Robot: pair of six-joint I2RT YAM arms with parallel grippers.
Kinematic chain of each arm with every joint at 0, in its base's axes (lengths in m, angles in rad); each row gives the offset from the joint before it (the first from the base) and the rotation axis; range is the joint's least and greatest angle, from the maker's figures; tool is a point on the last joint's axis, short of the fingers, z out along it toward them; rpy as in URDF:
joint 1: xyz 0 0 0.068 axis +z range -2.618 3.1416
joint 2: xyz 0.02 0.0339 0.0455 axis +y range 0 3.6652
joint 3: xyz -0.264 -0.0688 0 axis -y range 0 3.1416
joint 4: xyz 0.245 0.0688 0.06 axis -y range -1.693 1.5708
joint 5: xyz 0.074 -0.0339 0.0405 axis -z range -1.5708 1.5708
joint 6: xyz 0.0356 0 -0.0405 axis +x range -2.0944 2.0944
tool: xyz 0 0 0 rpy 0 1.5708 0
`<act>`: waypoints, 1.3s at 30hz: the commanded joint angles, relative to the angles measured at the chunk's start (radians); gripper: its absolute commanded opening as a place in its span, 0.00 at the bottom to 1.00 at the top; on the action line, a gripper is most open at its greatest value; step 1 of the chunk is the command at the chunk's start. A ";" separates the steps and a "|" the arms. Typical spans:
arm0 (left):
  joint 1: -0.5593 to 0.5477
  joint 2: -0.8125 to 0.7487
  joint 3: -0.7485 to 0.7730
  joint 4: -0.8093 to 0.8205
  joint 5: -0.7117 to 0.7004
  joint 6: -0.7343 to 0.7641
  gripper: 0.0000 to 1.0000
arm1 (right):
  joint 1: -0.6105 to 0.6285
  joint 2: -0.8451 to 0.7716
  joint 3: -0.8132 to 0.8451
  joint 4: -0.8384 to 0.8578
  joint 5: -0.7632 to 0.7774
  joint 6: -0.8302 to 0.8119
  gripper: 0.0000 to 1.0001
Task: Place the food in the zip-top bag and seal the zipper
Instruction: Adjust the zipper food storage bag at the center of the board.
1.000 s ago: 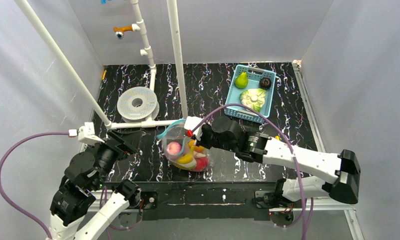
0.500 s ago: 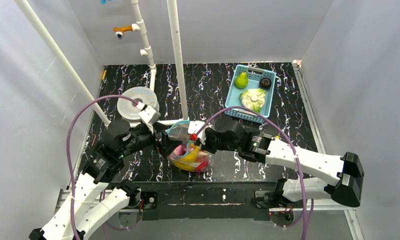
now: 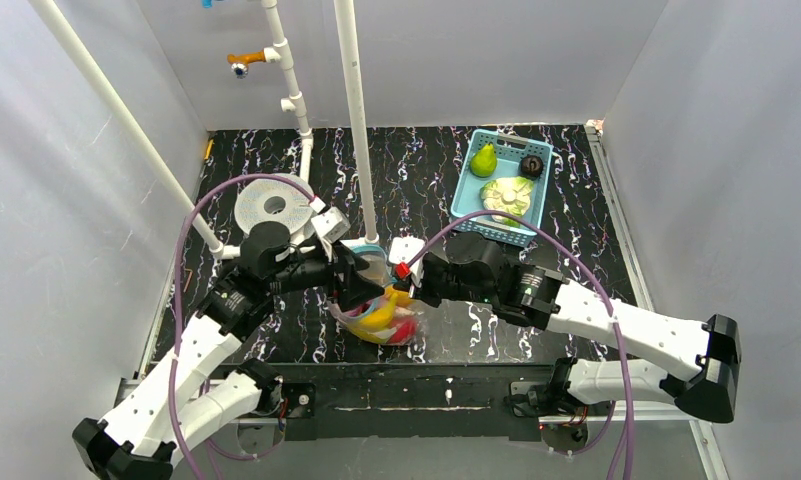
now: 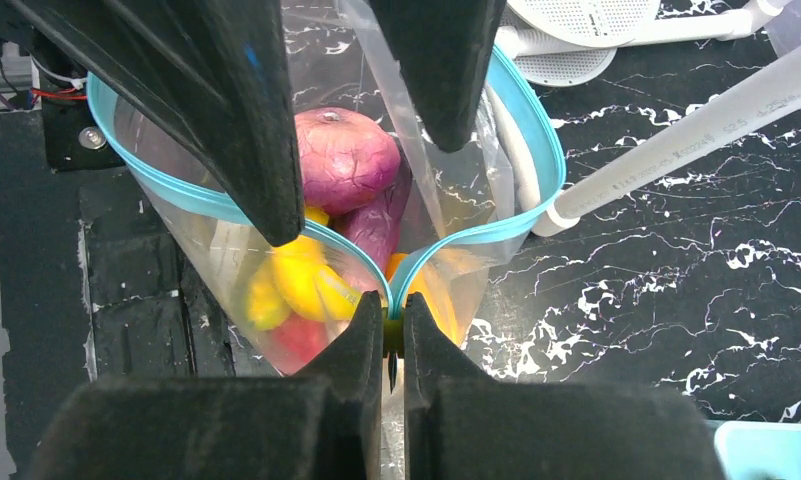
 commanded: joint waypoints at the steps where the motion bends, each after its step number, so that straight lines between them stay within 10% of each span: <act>1: -0.015 0.022 -0.027 0.008 0.004 -0.091 0.67 | -0.007 -0.047 0.056 0.010 -0.016 0.029 0.01; 8: -0.037 0.078 -0.001 -0.009 0.045 -0.080 0.52 | -0.025 -0.099 0.023 0.042 -0.019 0.060 0.01; 14: -0.058 0.115 0.023 -0.050 0.003 -0.048 0.13 | -0.041 -0.118 0.007 0.033 -0.008 0.078 0.04; 18: -0.059 0.087 0.021 -0.044 -0.059 -0.039 0.01 | -0.059 -0.142 -0.048 0.062 0.032 0.136 0.63; 23: -0.059 0.062 0.014 -0.028 -0.075 -0.044 0.00 | -0.073 -0.198 -0.208 0.268 0.048 0.288 0.87; 39: -0.058 0.050 0.020 -0.033 -0.033 -0.082 0.00 | -0.437 -0.112 -0.297 0.589 -0.613 0.490 0.91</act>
